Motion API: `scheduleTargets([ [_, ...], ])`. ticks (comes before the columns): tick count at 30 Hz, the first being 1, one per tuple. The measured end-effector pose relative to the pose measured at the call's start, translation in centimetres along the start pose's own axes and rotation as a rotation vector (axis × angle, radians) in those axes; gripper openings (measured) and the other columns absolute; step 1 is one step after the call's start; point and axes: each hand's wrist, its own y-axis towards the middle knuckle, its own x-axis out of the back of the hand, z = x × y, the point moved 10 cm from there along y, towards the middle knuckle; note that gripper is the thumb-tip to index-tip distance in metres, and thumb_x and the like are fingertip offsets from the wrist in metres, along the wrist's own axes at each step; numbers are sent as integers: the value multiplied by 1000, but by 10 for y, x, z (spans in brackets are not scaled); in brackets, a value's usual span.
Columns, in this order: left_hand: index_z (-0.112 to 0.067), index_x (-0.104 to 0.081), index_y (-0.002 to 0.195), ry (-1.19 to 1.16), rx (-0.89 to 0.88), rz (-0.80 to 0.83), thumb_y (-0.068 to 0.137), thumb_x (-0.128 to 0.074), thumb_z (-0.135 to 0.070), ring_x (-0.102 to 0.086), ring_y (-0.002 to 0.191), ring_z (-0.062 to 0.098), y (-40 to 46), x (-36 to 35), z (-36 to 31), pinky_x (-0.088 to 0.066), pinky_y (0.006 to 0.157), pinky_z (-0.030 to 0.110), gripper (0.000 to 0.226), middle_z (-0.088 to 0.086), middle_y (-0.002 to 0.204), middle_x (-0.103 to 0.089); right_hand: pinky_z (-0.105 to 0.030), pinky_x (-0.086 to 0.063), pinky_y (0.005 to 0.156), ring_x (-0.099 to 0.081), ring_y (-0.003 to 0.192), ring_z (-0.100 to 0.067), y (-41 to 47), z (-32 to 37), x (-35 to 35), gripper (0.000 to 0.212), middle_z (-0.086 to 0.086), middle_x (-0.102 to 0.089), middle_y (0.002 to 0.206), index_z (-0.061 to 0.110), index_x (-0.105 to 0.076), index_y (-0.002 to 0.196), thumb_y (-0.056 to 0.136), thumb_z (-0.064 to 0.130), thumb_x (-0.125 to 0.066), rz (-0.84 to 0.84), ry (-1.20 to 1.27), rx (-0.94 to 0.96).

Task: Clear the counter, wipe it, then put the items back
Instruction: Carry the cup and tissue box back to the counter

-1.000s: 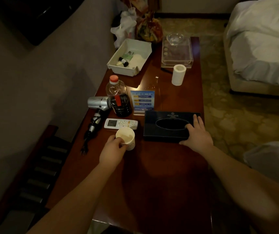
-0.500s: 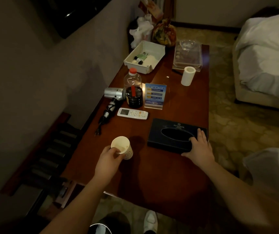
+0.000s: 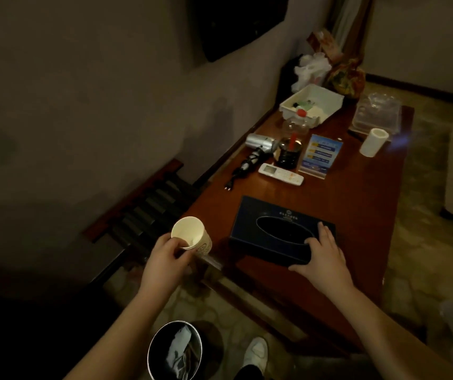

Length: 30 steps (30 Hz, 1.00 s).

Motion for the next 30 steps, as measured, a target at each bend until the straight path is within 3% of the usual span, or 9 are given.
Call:
scheduleTargets([
  [9,-26,-61,89,-79,188,-267,87,-68,-28,-51,102,10,-157,140,115,-38,74,21,8,-11,113,-49,-44,-17,116,7,147,-19,-95,170,-26,70,-2,8,160,26,-46,126,71,60,-72,101,-36,346],
  [13,-30,-58,86,-87,267,-380,87,-68,-27,-47,99,5,-232,195,158,-34,70,11,10,-14,111,-46,-44,-17,116,6,147,-20,-144,244,-34,65,-4,5,160,27,-47,121,70,60,-72,103,-57,518],
  [22,-24,-60,88,-71,435,-605,85,-71,-24,-47,101,7,-396,296,246,-36,74,17,12,-9,113,-49,-42,-17,116,4,147,-20,-260,398,-53,64,-6,0,160,24,-48,124,73,53,-72,125,-102,838],
  [30,-29,-59,83,-117,506,-827,85,-70,-21,-48,89,-3,-506,381,283,-36,70,7,14,-15,104,-51,-45,-18,116,3,147,-19,-343,523,-47,68,-6,-2,160,24,-50,122,69,58,-74,150,-107,1079],
])
